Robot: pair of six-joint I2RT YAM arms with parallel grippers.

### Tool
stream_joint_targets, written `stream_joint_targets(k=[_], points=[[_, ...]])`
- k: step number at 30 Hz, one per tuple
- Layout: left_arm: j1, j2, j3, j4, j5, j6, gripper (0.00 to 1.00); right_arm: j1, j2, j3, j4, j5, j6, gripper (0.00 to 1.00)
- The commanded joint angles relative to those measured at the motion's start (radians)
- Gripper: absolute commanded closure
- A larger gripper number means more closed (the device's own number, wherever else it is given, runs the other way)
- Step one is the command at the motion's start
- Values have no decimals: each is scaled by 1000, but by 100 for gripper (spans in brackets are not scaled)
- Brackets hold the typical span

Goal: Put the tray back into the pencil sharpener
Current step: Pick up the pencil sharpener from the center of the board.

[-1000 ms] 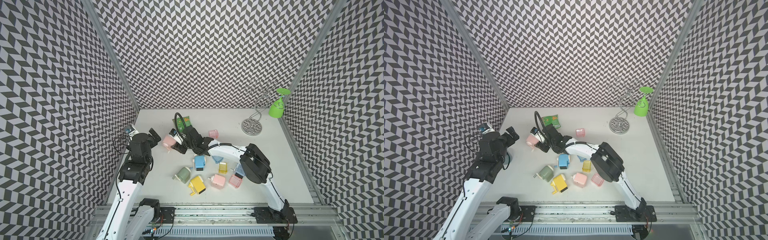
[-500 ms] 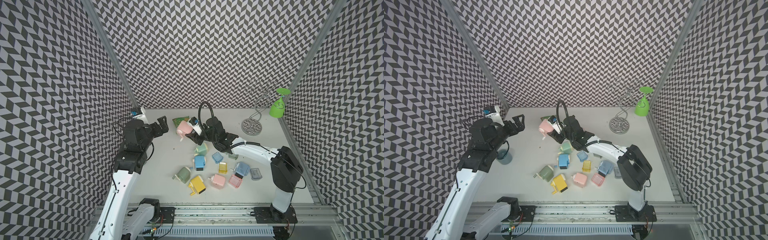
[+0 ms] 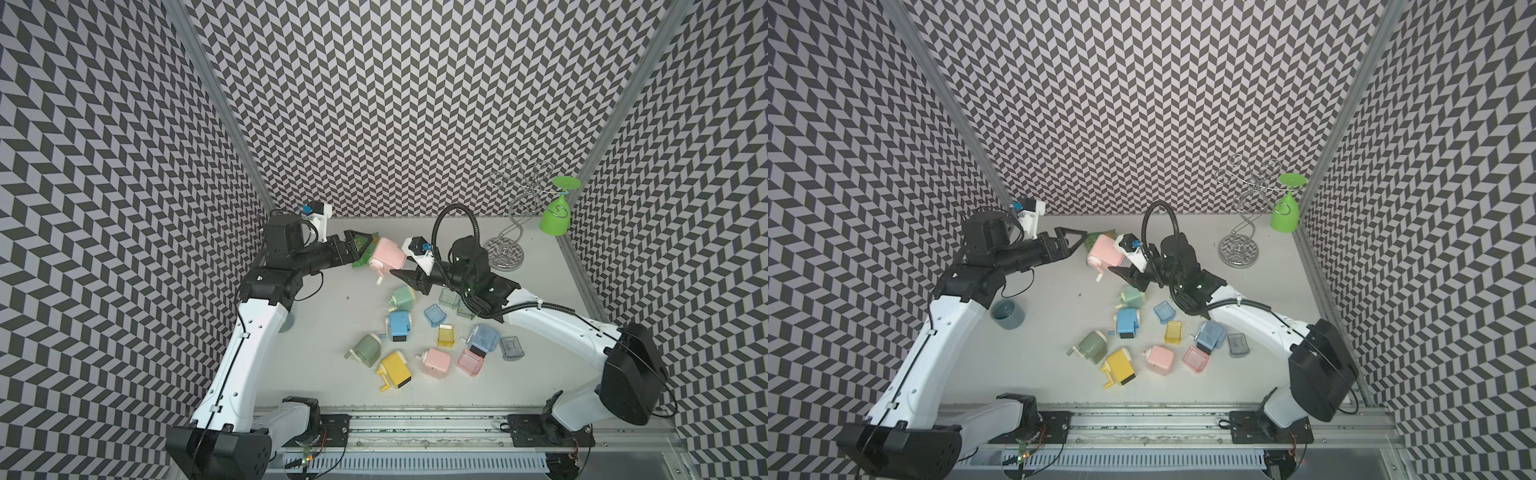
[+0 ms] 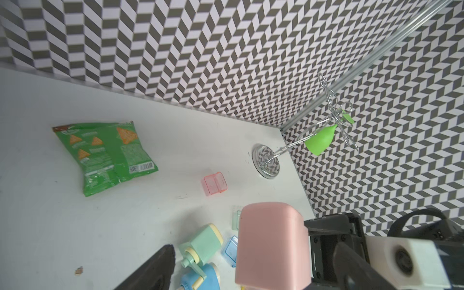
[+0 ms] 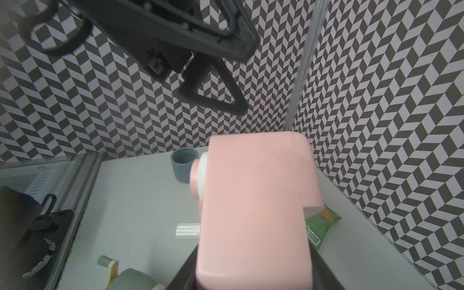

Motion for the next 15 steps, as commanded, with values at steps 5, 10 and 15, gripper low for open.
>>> stream_joint_targets(k=[5, 10, 15], points=[[-22, 24, -10, 72, 222, -64, 0, -1, -42, 12, 137, -68, 18, 75], [-40, 48, -10, 62, 247, -64, 2, 1, -49, 6, 171, -81, 16, 75], [-54, 51, -30, 71, 282, -88, 8, 1, -40, 7, 211, -100, 29, 75]])
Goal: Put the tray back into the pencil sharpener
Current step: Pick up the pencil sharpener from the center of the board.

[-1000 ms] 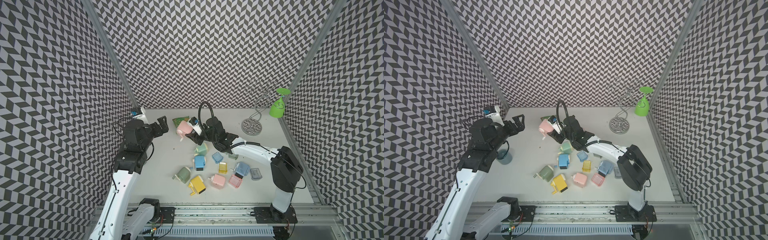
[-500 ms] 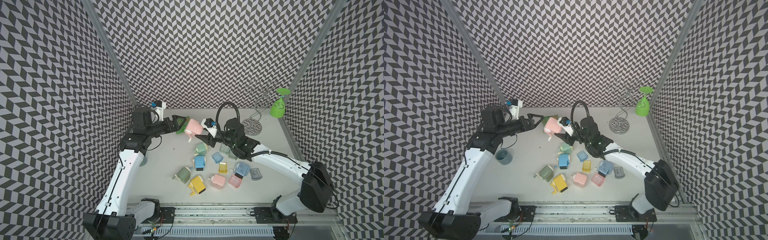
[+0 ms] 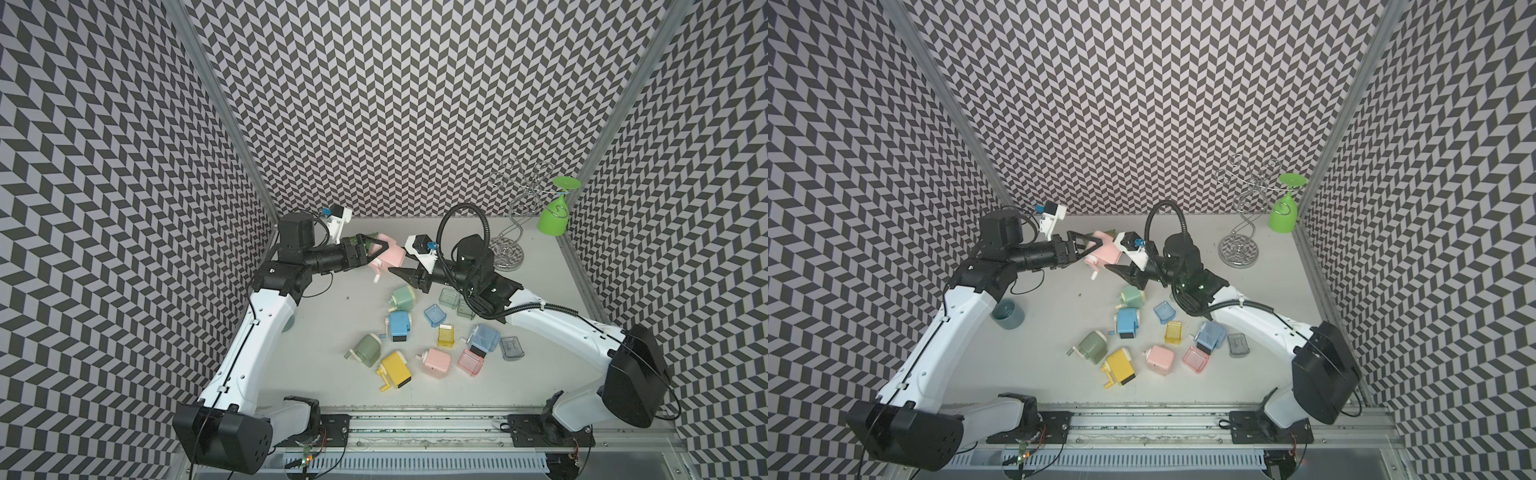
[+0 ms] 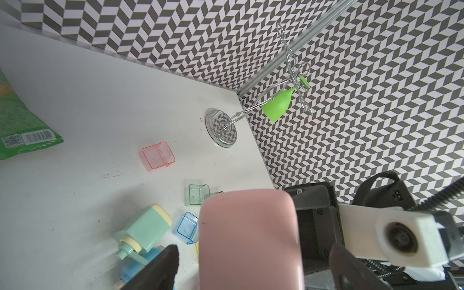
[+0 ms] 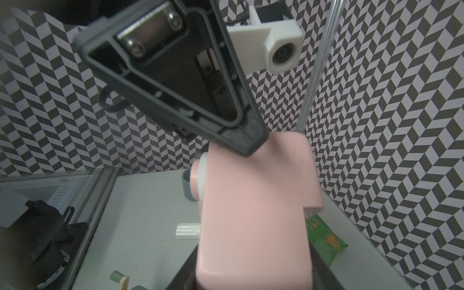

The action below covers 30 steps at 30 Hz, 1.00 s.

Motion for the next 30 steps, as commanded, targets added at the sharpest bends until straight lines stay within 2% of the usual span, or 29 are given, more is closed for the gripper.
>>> stream_joint_targets(k=[1, 15, 19, 21, 23, 25, 28, 30], points=[[-11, -2, -14, 31, 55, -14, 9, 0, -31, 9, 133, -36, 12, 75], [-17, 6, 0, 10, 61, -24, 31, 2, -32, -22, 151, -80, 12, 75], [-24, 5, 1, 17, 36, 11, 58, 2, -30, -22, 151, -65, 20, 74], [-26, 6, 5, 20, 17, 28, 70, 2, -29, -20, 145, -58, 21, 68], [-28, 10, 10, 31, -5, 40, 75, 2, -32, -18, 130, -42, 21, 54], [-29, 16, 15, 41, -32, 59, 76, 2, -36, -17, 120, -16, 30, 30], [-30, 21, 5, 81, -109, 121, 77, -5, -60, -37, 116, 47, 65, 13], [-29, 20, -21, 126, -199, 181, 80, -23, -88, -67, 117, 74, 104, 8]])
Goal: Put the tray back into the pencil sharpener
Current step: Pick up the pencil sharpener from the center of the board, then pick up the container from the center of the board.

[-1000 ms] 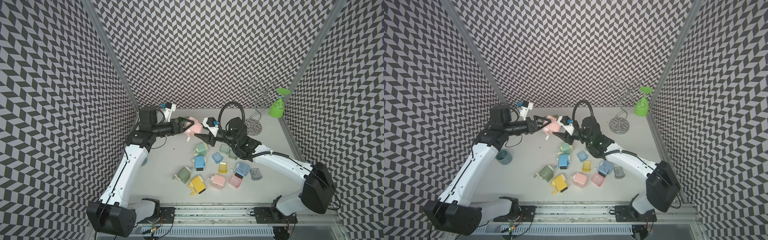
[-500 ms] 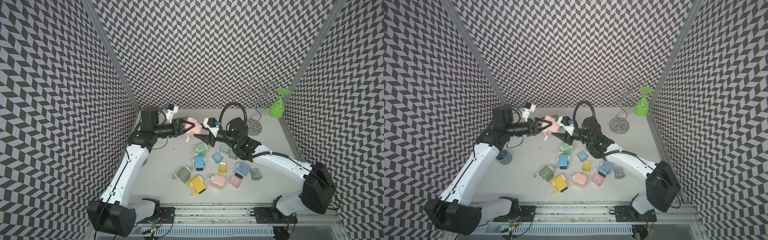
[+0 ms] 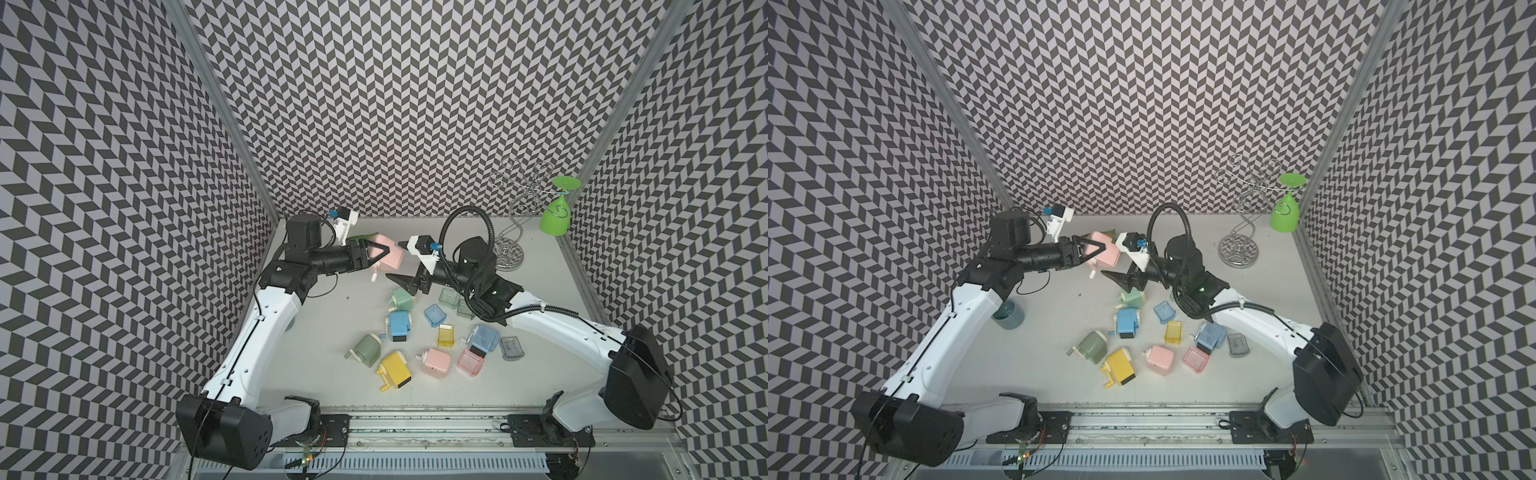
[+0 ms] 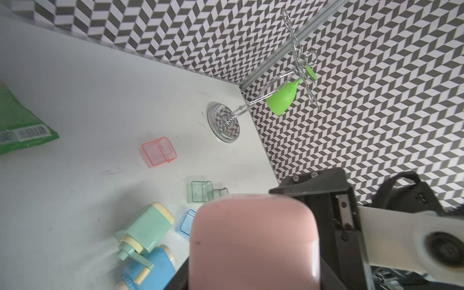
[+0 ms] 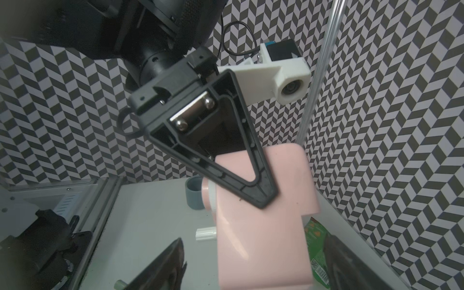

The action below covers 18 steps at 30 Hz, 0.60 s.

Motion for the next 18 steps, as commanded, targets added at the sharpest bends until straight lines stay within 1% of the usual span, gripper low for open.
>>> stream_joint_targets(k=[1, 3, 5, 6, 8, 9, 10, 11, 13, 16, 18], points=[[-2, -7, -31, 139, -175, 154, 81, -30, -79, -54, 63, 81, 89, 7], [-5, -12, -81, 230, -243, 234, 86, -61, -109, -104, 63, 141, 176, 8], [-13, -15, -137, 336, -262, 351, 95, -94, -130, -149, 41, 215, 280, 11], [-18, -13, -164, 388, -254, 434, 99, -110, -134, -161, 4, 256, 330, 14], [-28, 3, -191, 438, -207, 612, 100, -124, -121, -149, -104, 391, 409, 21], [-33, 18, -192, 439, -196, 702, 100, -126, -104, -130, -172, 485, 449, 22], [-35, 43, -184, 425, -194, 781, 100, -131, -84, -110, -233, 549, 492, 23], [-36, 67, -173, 410, -195, 833, 100, -142, -63, -89, -282, 561, 518, 24], [-40, 124, -148, 381, -200, 941, 99, -175, -7, -38, -367, 533, 577, 26], [-48, 207, -113, 340, -189, 1094, 98, -228, 88, 48, -469, 436, 658, 31], [-51, 266, -83, 310, -173, 1183, 96, -254, 157, 116, -524, 361, 671, 35]])
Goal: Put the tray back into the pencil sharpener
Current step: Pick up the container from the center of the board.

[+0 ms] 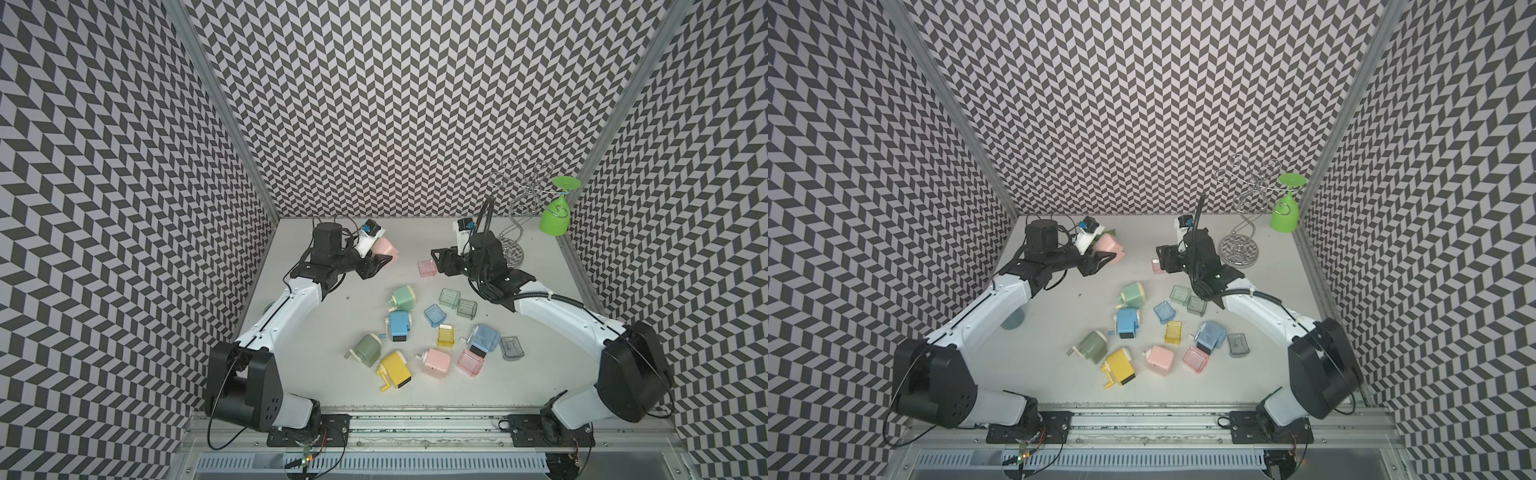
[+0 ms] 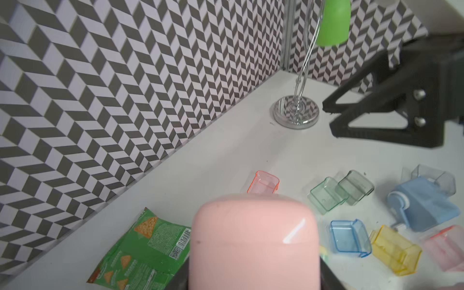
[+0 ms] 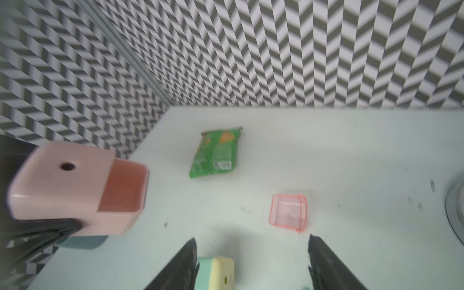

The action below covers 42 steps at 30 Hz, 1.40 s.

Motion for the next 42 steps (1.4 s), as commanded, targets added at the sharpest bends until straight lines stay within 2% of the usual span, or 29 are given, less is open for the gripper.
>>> stream_joint_targets(k=[1, 4, 11, 14, 19, 26, 29, 34, 37, 42], points=[[-8, 74, 74, -27, 31, 283, 95, -43, 94, 110, -149, -94, 99, 37], [-11, 177, 140, -93, 54, 406, 93, -68, 200, 217, -237, -159, 86, 46], [-17, 413, 361, -265, 71, 582, 90, -84, 348, 326, -288, -191, 35, 47], [-22, 504, 458, -339, 71, 617, 89, -88, 397, 357, -294, -194, 32, 48], [-41, 628, 588, -454, 67, 633, 86, -88, 464, 386, -295, -172, 41, 51], [-76, 713, 662, -459, -4, 556, 83, -89, 518, 404, -277, -80, 30, 56], [-92, 718, 657, -418, -34, 502, 81, -88, 551, 431, -275, -84, 16, 58], [-109, 725, 647, -421, -75, 494, 80, -86, 591, 473, -275, -115, 7, 68], [-116, 725, 641, -403, -115, 484, 78, -81, 608, 493, -282, -116, 2, 71], [-127, 736, 645, -394, -117, 478, 78, -80, 619, 480, -271, -134, -1, 73]])
